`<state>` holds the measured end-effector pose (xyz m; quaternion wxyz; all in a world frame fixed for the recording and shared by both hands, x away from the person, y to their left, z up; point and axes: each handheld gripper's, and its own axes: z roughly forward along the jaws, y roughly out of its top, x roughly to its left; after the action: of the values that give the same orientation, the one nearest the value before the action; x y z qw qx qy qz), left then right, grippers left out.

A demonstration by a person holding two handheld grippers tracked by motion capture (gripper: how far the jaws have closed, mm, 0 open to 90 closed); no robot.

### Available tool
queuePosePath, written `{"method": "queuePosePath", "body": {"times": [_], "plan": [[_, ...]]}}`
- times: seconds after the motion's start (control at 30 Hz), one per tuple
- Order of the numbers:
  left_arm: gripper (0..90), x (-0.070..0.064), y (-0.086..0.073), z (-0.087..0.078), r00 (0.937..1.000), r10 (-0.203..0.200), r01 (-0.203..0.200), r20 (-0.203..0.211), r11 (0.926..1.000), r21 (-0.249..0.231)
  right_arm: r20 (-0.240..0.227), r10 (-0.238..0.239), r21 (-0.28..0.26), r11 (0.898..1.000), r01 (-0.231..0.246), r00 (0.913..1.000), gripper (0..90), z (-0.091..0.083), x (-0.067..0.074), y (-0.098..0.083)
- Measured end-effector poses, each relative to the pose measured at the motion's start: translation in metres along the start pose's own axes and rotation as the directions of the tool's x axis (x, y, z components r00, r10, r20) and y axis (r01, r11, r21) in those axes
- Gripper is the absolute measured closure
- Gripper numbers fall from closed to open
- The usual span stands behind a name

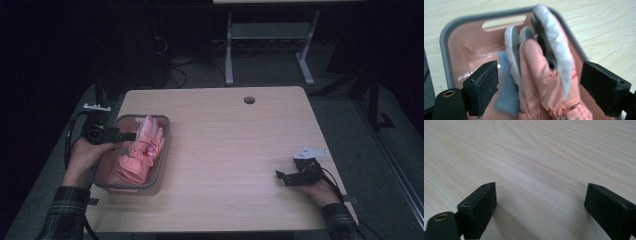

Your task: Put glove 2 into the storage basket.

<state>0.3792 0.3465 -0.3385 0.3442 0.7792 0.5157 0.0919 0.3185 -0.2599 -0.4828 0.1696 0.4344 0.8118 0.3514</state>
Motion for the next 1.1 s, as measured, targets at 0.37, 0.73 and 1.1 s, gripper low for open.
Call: {"method": "queuePosePath", "body": {"times": [0.37, 0.73, 1.1], "plan": [[14.8, -0.035, 0.018, -0.003, 0.9944, 0.098, -0.095, 0.041, 0.9932, -0.067, -0.008, -0.002, 0.002, 1.0, 0.002, 1.0, 9.0, 0.0, 0.001, 0.0], [14.8, -0.068, 0.031, 0.009, 0.9825, 0.166, -0.156, 0.085, 0.9819, -0.107, -0.007, -0.002, 0.003, 1.0, 0.002, 1.0, 9.0, 0.0, 0.001, 0.0], [14.8, -0.118, 0.035, 0.032, 0.9538, 0.252, -0.232, 0.163, 0.9635, -0.134, -0.008, -0.004, 0.003, 1.0, 0.004, 1.0, 8.8, 0.0, 0.001, 0.0]]}}
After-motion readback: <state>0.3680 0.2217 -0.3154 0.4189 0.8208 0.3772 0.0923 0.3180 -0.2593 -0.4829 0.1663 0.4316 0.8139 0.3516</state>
